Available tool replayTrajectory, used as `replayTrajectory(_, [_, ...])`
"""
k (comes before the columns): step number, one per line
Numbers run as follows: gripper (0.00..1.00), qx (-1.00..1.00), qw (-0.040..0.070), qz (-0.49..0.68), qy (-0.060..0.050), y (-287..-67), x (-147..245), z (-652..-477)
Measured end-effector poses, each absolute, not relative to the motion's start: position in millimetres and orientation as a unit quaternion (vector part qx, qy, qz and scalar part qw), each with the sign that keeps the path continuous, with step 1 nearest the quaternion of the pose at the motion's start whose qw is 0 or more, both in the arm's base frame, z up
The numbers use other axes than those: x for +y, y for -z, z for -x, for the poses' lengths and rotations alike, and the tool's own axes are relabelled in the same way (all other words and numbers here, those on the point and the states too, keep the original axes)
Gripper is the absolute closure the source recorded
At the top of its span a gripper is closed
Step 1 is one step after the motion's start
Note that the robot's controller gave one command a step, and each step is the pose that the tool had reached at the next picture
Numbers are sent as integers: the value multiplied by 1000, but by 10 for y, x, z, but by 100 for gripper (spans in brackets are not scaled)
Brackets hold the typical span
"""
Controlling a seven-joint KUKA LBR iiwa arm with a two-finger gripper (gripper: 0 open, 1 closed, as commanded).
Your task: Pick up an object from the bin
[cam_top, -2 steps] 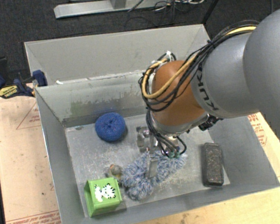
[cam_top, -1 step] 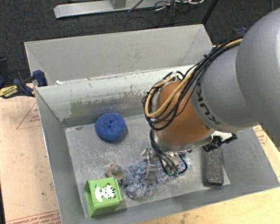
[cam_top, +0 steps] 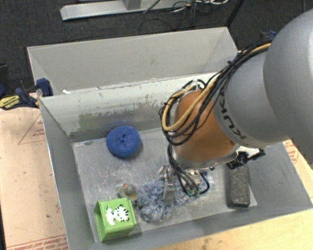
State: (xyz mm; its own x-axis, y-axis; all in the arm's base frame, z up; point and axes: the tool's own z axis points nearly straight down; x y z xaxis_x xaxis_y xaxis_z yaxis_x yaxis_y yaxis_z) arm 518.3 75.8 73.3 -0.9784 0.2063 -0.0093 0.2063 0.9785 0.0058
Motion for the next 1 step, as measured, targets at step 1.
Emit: replayTrajectory(1, [100, 993, 0, -117, 0, -2031, 564, -5119])
